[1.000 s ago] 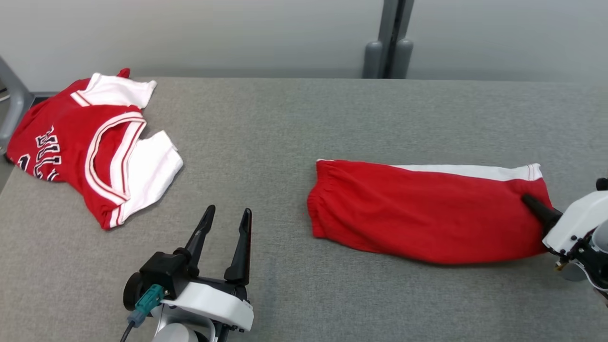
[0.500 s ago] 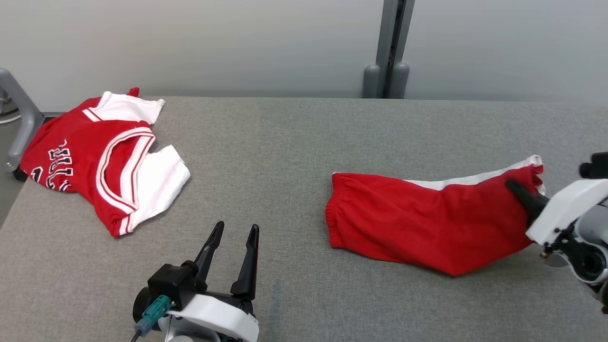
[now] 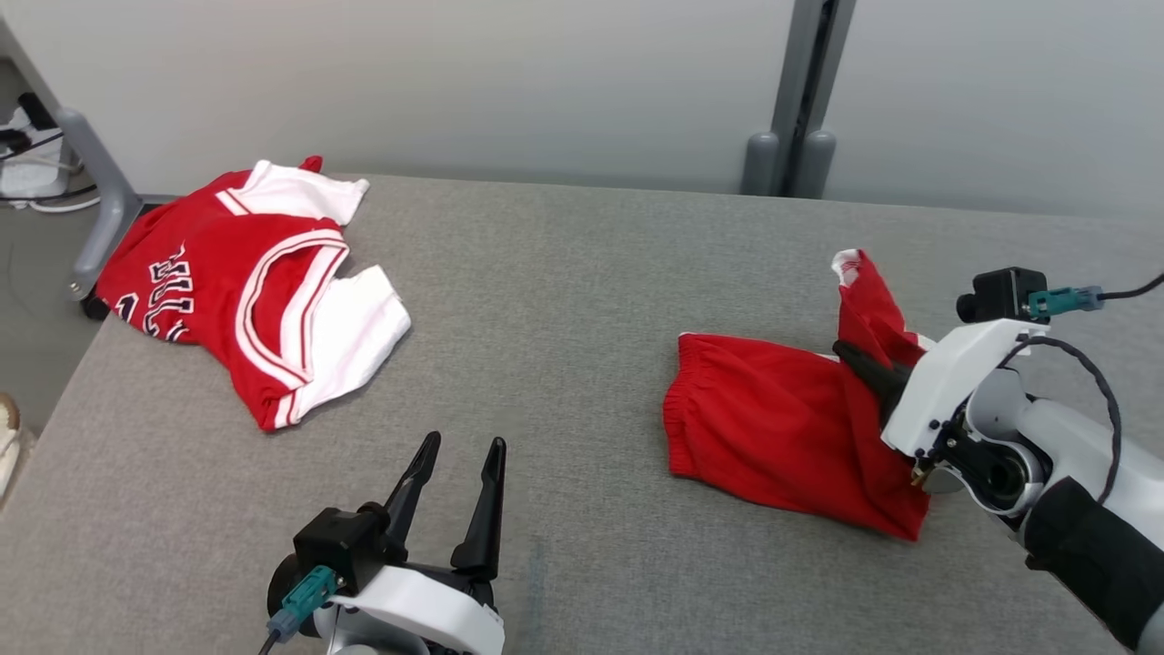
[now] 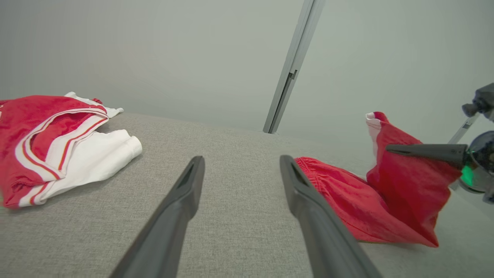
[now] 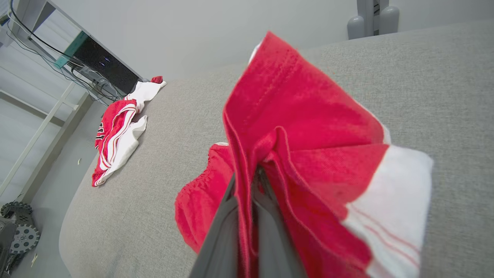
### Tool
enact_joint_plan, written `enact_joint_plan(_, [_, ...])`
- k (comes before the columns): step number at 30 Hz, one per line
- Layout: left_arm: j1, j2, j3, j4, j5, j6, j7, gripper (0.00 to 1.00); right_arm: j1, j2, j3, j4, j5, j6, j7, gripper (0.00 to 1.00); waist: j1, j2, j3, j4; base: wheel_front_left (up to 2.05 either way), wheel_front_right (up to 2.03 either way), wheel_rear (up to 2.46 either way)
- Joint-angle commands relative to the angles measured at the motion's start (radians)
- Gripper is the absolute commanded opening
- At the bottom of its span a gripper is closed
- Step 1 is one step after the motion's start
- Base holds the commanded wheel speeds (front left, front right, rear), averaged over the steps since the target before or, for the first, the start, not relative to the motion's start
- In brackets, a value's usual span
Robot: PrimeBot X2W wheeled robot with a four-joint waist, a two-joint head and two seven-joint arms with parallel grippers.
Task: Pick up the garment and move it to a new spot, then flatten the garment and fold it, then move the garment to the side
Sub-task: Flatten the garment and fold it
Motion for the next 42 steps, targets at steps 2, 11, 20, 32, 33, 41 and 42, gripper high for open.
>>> enact_joint_plan(2, [-0.016, 0.003, 0.001, 0.002, -0.009, -0.004, -0.005, 1.00, -0.018, 0.018, 0.002, 0.029, 0.006, 0.000, 0.009, 0.00, 0.0000, 0.0000, 0.014, 0.023, 0.00, 0.00, 0.00])
enact_joint_plan(11, [-0.045, 0.002, -0.033, -0.004, -0.039, 0.011, -0.005, 1.00, -0.053, 0.087, 0.030, 0.103, 0.001, 0.000, 0.076, 0.00, 0.0000, 0.0000, 0.052, 0.087, 0.00, 0.00, 0.00])
enact_joint_plan(20, [-0.051, 0.002, -0.056, 0.004, -0.056, 0.025, -0.005, 1.00, -0.065, 0.137, 0.046, 0.123, -0.004, 0.000, 0.091, 0.34, 0.0000, 0.0000, 0.059, 0.093, 0.00, 0.00, 0.00])
enact_joint_plan(32, [-0.023, 0.002, -0.024, 0.035, -0.037, 0.017, -0.005, 1.00, -0.029, 0.130, 0.068, -0.031, -0.031, 0.000, 0.014, 1.00, 0.0000, 0.0000, -0.010, 0.020, 0.00, 0.00, 0.00])
enact_joint_plan(33, [-0.020, 0.002, -0.017, 0.036, -0.034, 0.015, -0.005, 1.00, -0.023, 0.122, 0.068, -0.051, -0.033, 0.000, 0.000, 1.00, 0.0000, 0.0000, -0.017, 0.010, 0.00, 0.00, 0.00])
enact_joint_plan(41, [0.007, 0.002, 0.015, 0.026, -0.013, 0.000, -0.005, 1.00, 0.001, 0.028, 0.054, -0.119, -0.076, 0.000, -0.153, 1.00, 0.0000, 0.0000, -0.043, -0.049, 0.00, 0.00, 0.00])
enact_joint_plan(42, [0.010, 0.002, 0.017, 0.024, -0.012, -0.001, -0.005, 1.00, 0.002, 0.014, 0.055, -0.117, -0.091, 0.000, -0.186, 1.00, 0.0000, 0.0000, -0.044, -0.054, 0.00, 0.00, 0.00])
